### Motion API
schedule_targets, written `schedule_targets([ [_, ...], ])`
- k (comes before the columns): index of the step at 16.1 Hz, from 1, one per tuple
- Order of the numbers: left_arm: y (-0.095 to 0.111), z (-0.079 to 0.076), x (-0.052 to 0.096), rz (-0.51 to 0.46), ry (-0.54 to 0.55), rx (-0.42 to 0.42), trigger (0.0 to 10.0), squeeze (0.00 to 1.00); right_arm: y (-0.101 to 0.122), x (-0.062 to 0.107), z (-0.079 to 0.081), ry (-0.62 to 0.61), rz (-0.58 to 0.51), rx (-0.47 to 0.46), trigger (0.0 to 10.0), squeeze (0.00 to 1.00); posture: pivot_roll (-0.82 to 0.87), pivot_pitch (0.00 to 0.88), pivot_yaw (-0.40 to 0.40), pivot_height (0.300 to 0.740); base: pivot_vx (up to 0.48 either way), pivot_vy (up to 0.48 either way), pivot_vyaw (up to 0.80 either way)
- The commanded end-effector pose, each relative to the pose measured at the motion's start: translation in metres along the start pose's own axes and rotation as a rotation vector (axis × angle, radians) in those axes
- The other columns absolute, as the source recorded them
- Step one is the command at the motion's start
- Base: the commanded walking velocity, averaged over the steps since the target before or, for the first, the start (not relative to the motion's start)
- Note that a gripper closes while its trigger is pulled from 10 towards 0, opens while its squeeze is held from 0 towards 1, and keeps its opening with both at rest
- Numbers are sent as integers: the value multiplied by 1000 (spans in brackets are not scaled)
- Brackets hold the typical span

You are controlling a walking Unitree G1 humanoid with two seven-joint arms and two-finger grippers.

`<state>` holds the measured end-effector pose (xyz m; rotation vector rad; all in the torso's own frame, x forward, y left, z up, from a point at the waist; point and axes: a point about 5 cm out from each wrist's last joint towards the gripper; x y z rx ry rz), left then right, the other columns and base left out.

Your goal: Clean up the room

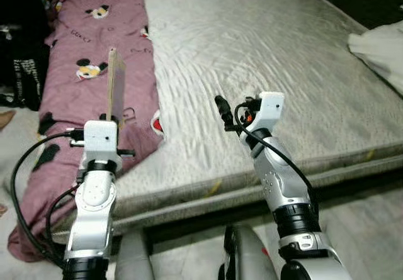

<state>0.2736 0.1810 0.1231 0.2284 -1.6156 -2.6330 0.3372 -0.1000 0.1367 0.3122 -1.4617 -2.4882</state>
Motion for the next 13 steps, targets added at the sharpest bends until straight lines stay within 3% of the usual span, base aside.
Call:
schedule_targets([
  [1, 11, 1, -3, -41, 18, 10, 10000, 0, 7, -4, 2, 16, -12, 12, 10000, 0, -24, 0, -59, 702, 0, 0, 0],
  [5, 13, 0, -5, -44, 12, 22, 10000, 0, 8, -4, 0, 8, -13, 26, 10000, 0, -27, 0, -59, 740, 0, 0, 0],
  [13, 12, -2, -7, -48, 16, 37, 10000, 0, 4, 1, -9, -27, -10, 53, 10000, 0, -32, 0, -52, 740, 0, 0, 0],
])
Point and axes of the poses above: a point about 5 cm out from each wrist's last joint towards the gripper, its own x axis pointing back from the gripper into the wrist, its own y axis along the axis of the wrist's last joint, z = x × y, and after that the axes turned 14 degrees about -x, right-handed
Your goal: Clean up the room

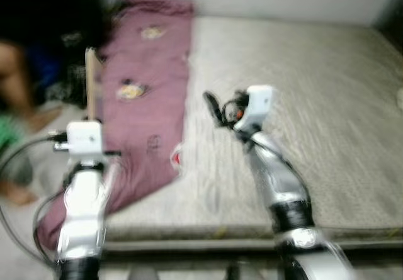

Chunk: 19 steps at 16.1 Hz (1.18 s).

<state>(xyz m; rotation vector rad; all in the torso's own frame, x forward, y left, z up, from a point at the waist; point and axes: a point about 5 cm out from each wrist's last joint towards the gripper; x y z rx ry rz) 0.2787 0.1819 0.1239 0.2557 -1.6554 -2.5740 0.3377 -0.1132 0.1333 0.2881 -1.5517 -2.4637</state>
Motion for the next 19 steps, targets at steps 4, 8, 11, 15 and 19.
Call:
schedule_targets([
  [4, 19, -6, -9, -87, -30, -2, 10000, 0, 0, -4, 7, 12, -5, 1, 10000, 0, -38, 0, -59, 740, 0, 0, 0],
  [8, 18, -12, -6, -87, -52, 21, 10000, 0, 2, -6, 1, -27, -7, 15, 10000, 0, -43, 0, -64, 740, 0, 0, 0],
  [11, 19, -13, -6, -92, -61, 29, 10000, 0, 0, -6, 2, -28, 0, 19, 10000, 0, -42, 0, -66, 740, 0, 0, 0],
  [15, 19, -11, -7, -91, -60, 31, 10000, 0, -1, -7, 2, -19, 11, 41, 10000, 0, -42, 0, -66, 740, 0, 0, 0],
  [19, 20, -12, -6, -92, -62, 35, 10000, 0, -1, -8, 0, -28, 16, 78, 10000, 0, -36, 0, -71, 740, 0, 0, 102],
])
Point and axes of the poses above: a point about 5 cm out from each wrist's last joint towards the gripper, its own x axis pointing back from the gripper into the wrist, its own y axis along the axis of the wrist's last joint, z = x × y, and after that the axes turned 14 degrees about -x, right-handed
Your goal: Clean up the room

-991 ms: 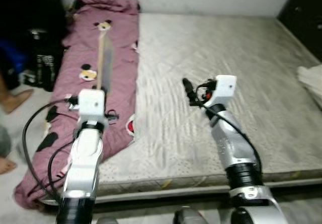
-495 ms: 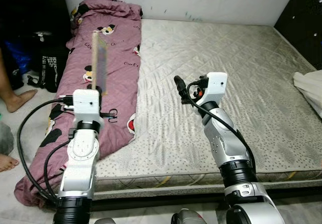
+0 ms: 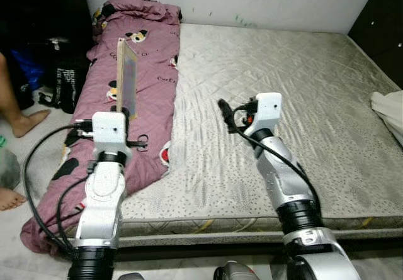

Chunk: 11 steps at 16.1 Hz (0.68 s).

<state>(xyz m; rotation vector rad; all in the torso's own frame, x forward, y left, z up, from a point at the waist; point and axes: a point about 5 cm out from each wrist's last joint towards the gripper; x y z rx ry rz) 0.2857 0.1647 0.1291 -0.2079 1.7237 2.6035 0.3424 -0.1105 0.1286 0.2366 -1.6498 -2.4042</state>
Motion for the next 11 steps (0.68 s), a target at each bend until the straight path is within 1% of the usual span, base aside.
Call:
schedule_targets([
  [1, 8, 2, -2, -44, 9, 1, 10000, 0, 4, -2, 1, 3, -14, 4, 10000, 0, -36, 0, -71, 740, 0, 0, 0],
  [5, 8, 2, -2, -42, 9, 6, 10000, 0, 4, -3, 0, 3, -11, 24, 10000, 0, -37, 0, -73, 740, 0, 0, 0],
  [11, 8, 1, -2, -38, 11, 12, 10000, 0, 3, -3, -1, 1, -9, 20, 10000, 0, -37, 0, -75, 740, 0, 0, 0],
])
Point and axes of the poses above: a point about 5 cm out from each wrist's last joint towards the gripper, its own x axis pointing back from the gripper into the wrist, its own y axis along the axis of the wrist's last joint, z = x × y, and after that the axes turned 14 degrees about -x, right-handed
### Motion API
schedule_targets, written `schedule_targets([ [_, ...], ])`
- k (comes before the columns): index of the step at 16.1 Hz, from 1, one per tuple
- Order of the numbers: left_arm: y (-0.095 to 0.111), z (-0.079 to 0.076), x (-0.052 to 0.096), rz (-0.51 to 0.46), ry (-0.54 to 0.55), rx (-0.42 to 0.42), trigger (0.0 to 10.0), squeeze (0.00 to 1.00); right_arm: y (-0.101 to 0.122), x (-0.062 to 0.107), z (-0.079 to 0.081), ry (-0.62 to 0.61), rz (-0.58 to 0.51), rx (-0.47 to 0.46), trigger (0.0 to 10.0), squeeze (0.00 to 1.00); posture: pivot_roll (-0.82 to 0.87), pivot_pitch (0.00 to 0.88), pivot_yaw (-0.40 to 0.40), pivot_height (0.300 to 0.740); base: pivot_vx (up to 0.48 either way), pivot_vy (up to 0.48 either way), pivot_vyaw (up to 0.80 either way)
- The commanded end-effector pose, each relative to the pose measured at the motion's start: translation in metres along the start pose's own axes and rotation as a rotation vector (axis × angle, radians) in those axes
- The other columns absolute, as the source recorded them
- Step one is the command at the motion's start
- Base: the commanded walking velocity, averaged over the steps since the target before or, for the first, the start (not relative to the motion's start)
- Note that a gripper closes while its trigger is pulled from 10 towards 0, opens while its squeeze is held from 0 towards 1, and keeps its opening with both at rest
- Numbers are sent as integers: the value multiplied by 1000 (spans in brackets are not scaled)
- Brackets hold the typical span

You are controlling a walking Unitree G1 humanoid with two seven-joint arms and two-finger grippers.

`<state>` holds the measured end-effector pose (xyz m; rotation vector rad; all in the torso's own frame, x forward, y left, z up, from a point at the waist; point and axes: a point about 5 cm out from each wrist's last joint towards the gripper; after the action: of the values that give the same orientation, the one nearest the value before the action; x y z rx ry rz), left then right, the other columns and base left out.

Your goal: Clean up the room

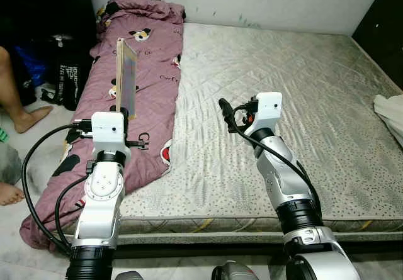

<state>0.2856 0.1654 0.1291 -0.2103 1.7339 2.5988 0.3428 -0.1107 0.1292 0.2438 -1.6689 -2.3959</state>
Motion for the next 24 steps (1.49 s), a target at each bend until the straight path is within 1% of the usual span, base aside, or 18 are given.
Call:
schedule_targets([
  [1, 8, 1, -2, -38, 8, 6, 10000, 0, 2, -2, -1, -1, -3, 6, 10000, 0, -37, 0, -75, 740, 0, 0, 0],
  [3, 8, 0, -3, -39, 8, 5, 10000, 0, 2, -2, -1, 1, -2, 9, 10000, 0, -38, 0, -76, 740, 0, 0, 0],
  [8, 8, 0, -2, -37, 13, 7, 10000, 0, 2, -1, -3, -4, 0, 13, 10000, 0, -41, 0, -77, 740, 0, -290, 0],
  [14, 8, 0, -2, -36, 16, 14, 10000, 0, 0, -1, -5, -13, 20, 5, 10000, 0, -43, 0, -81, 740, 0, -376, 0],
  [16, 8, 0, -2, -36, 16, 15, 10000, 0, 0, 0, -6, -8, 17, 26, 10000, 0, -45, 0, -81, 740, 0, -379, 0],
  [24, 8, -1, -3, -38, 24, 23, 10000, 0, -1, -1, -4, 5, 26, 52, 10000, 0, -47, 0, -87, 740, 0, -410, 0],
])
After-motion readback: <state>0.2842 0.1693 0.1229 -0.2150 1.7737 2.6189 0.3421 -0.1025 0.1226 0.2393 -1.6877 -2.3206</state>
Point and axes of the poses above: a point about 5 cm out from each wrist's last joint towards the gripper, its own x axis pointing back from the gripper into the wrist, its own y axis along the axis of the wrist's last joint, z = x × y, and after that the axes turned 14 degrees about -x, right-handed
